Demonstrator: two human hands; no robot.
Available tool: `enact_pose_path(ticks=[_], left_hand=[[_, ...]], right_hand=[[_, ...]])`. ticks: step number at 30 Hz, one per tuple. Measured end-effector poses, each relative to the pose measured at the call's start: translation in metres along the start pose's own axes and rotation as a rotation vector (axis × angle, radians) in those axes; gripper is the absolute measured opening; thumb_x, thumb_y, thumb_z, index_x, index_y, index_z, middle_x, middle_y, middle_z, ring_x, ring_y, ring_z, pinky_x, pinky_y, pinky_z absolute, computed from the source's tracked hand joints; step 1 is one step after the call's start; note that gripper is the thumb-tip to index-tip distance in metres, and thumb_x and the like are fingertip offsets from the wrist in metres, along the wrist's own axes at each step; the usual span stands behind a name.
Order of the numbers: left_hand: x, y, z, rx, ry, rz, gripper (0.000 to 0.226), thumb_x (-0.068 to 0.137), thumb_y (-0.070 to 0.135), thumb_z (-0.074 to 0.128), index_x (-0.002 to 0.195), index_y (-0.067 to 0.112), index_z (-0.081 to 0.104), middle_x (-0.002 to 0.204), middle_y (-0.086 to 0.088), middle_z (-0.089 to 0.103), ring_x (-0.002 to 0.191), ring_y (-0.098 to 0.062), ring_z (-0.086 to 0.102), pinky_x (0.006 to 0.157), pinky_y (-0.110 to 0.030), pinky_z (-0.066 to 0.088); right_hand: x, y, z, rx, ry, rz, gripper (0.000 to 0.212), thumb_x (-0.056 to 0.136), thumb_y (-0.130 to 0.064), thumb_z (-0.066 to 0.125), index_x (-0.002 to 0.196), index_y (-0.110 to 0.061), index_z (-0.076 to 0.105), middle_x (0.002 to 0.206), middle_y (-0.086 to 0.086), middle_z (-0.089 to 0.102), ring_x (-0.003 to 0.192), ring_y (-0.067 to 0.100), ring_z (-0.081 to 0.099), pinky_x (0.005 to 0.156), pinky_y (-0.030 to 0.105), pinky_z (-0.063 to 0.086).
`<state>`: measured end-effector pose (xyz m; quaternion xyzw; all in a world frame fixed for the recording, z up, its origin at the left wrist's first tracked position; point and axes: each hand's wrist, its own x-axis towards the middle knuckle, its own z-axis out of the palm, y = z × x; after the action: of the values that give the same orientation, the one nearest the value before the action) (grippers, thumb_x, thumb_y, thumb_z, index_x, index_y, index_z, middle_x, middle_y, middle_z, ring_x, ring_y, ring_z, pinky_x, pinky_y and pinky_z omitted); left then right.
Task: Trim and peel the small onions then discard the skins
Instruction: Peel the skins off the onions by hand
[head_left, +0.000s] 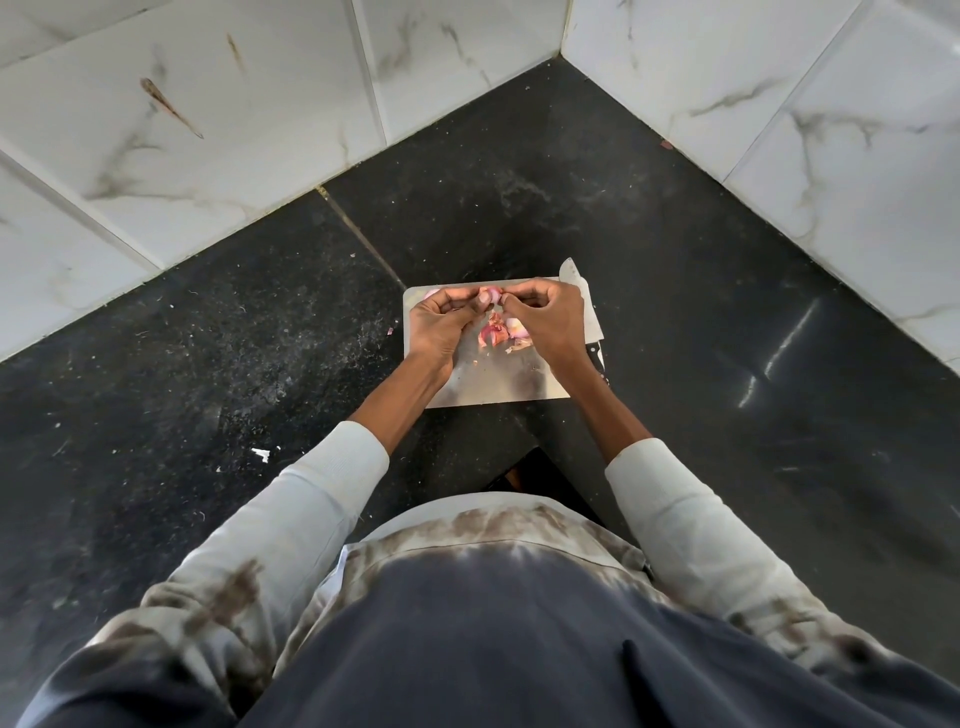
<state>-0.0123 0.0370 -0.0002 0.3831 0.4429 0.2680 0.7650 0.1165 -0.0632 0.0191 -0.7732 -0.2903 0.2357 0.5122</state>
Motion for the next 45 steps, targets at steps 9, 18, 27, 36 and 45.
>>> enact_pose_path(ticks=[9,18,27,36,45], left_hand=[[0.0,0.0,-0.002,-0.013,0.031,0.025,0.027,0.09,-0.001,0.081,0.117,-0.003,0.077,0.118,-0.023,0.078,0.112,-0.033,0.077,0.1,-0.042,0.063],[-0.008,0.002,0.008,0.051,0.087,0.071,0.018,0.089,0.001,0.082,0.106,0.007,0.081,0.11,-0.013,0.082,0.104,-0.024,0.08,0.101,-0.042,0.063],[-0.006,0.006,0.002,0.189,0.04,0.128,0.029,0.087,0.008,0.086,0.115,0.002,0.08,0.111,-0.012,0.082,0.105,-0.023,0.08,0.102,-0.042,0.062],[-0.006,0.005,0.003,0.15,0.067,0.138,0.03,0.086,0.006,0.088,0.113,0.0,0.079,0.111,-0.016,0.081,0.106,-0.027,0.079,0.101,-0.04,0.063],[-0.009,0.005,0.013,0.243,0.159,0.197,0.028,0.085,0.011,0.089,0.11,0.004,0.08,0.106,-0.008,0.082,0.099,-0.018,0.079,0.092,-0.027,0.064]], right_hand=[[-0.006,-0.003,0.002,0.081,-0.027,0.026,0.019,0.094,-0.028,0.081,0.108,-0.016,0.081,0.095,-0.012,0.079,0.086,-0.002,0.076,0.08,0.015,0.061],[-0.006,0.0,0.008,0.045,0.039,0.055,0.026,0.089,-0.033,0.086,0.105,-0.012,0.084,0.091,-0.002,0.082,0.081,0.009,0.078,0.074,0.021,0.064],[-0.004,-0.003,0.008,-0.024,0.027,0.023,0.023,0.091,-0.032,0.083,0.1,-0.011,0.083,0.081,-0.007,0.077,0.07,0.001,0.072,0.065,0.007,0.054],[-0.008,-0.002,0.004,0.081,-0.001,0.0,0.018,0.094,-0.02,0.08,0.11,-0.012,0.082,0.096,-0.005,0.081,0.087,0.002,0.077,0.078,0.016,0.06],[-0.008,-0.009,0.011,0.119,0.077,0.059,0.017,0.09,-0.025,0.085,0.101,-0.012,0.085,0.081,-0.007,0.08,0.074,0.002,0.076,0.067,0.012,0.057]])
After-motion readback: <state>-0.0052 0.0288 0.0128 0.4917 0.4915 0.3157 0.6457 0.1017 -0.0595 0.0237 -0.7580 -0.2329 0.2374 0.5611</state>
